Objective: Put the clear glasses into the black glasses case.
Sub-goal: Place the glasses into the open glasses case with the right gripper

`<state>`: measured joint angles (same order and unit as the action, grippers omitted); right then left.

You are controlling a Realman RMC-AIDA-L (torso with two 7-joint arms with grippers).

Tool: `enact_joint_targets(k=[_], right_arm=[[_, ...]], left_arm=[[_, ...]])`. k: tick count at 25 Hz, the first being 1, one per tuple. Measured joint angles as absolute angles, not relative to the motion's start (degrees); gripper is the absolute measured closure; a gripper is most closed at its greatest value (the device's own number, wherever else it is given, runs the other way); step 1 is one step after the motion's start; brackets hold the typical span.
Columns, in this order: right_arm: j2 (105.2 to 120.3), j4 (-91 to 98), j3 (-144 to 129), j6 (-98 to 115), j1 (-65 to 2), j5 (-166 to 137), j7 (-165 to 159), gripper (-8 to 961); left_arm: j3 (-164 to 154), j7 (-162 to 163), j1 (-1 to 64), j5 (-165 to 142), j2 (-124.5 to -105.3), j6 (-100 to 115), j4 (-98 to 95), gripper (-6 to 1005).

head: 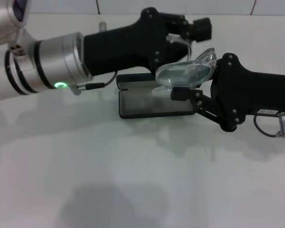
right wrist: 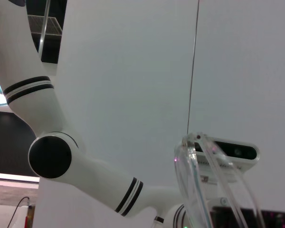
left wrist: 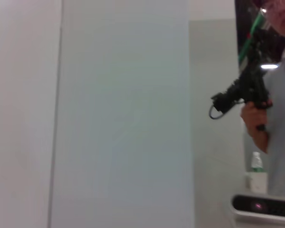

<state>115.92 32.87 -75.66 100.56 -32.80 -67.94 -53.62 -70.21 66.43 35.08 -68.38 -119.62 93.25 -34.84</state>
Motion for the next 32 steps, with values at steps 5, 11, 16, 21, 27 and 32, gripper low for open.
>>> enact_joint_targets(k=[5,11,16,21,27,32], right_arm=[[115.59,32.71,-75.59,99.07,-32.41,-69.16,-54.43,798],[113.94,34.35,-74.68,94.78,-31.23,-69.98,-59.89,796],[110.55,43.51,-74.6,86.06,-33.59,-80.61,-75.47,795],[107.72,52.22,-74.57,86.12,-42.29,-103.16,-94.43,794],[110.8,53.03,-74.56,86.61,-51.09,-118.88,-98.74,793],[114.83,52.83,-74.54,86.54,-54.56,-129.44,-100.55,792]], left_arm=[[-67.12,66.82,31.9,-68.88,-118.96,92.81,-37.03,953],[-61.96,69.15,23.82,-69.06,-117.63,92.6,-39.32,953],[-61.62,72.03,19.3,-72.83,-116.72,92.76,-42.17,953],[-61.97,76.9,18.87,-81.59,-117.09,93.25,-45.56,953],[-62.05,77.2,17.53,-88.07,-118.12,94.57,-47.16,953],[-62.13,76.63,17.58,-91.93,-118.59,95.0,-47.19,953]])
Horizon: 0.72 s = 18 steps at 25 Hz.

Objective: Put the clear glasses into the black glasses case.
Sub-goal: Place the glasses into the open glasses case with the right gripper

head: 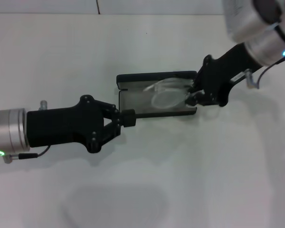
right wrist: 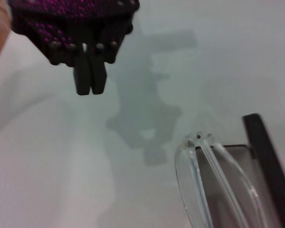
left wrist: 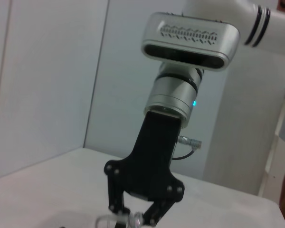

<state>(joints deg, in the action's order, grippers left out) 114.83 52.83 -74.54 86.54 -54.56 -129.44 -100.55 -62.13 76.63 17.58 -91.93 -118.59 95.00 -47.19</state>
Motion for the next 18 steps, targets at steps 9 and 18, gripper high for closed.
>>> enact_joint_targets(k=[9,18], right_arm=[[116.11,49.15,-76.67,82.87,-59.5,-131.7,-102.79,790],[116.19,45.28,-80.3,78.1,-61.2,-131.6,-107.65,788]], left_arm=[[-61.85,76.63,17.76,-92.48,-118.84,95.02,-47.23,952],[-61.79,76.64,18.05,-92.48,-119.0,95.01,-47.23,952]])
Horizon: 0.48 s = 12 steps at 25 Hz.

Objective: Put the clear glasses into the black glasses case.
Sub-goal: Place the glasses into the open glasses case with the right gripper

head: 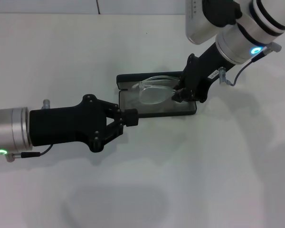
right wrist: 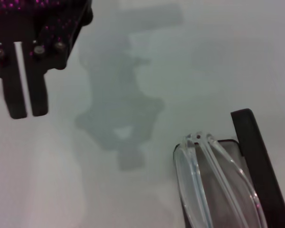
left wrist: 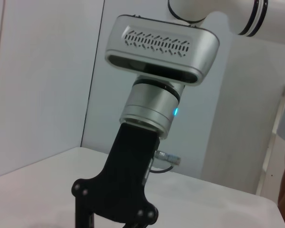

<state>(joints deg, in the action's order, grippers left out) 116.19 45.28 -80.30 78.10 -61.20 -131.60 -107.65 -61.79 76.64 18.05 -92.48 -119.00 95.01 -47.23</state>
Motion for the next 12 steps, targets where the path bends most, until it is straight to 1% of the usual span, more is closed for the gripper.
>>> enact_joint_targets(k=[12], right_arm=[[116.2,43.91,-82.01,75.81,-61.82,-131.96,-109.26,785]], left_arm=[[-61.98,76.64,18.08,-92.61,-118.65,95.01,-47.2,952]])
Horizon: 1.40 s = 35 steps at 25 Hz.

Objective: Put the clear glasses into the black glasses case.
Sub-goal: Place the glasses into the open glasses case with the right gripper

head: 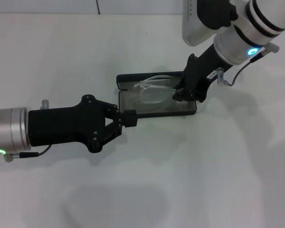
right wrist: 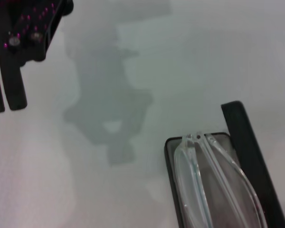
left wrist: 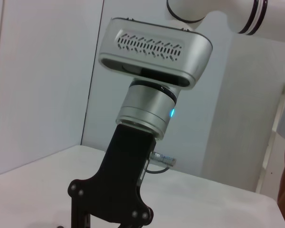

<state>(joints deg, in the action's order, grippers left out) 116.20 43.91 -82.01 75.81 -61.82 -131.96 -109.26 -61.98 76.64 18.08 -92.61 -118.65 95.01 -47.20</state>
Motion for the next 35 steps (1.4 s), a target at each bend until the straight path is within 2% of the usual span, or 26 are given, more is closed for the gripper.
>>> enact_joint_targets(k=[12,35], right_arm=[[116.19,43.45,-83.61,73.36,-61.98,-131.11,-110.32,782],[116.19,38.31,-84.83,72.54,-64.94,-131.76,-112.1,777]], left_arm=[[-60.06,77.35,17.87,-97.82,-117.8,94.61,-49.26,951],[-59.15,77.37,18.1,-97.92,-118.21,94.12,-49.1,950]])
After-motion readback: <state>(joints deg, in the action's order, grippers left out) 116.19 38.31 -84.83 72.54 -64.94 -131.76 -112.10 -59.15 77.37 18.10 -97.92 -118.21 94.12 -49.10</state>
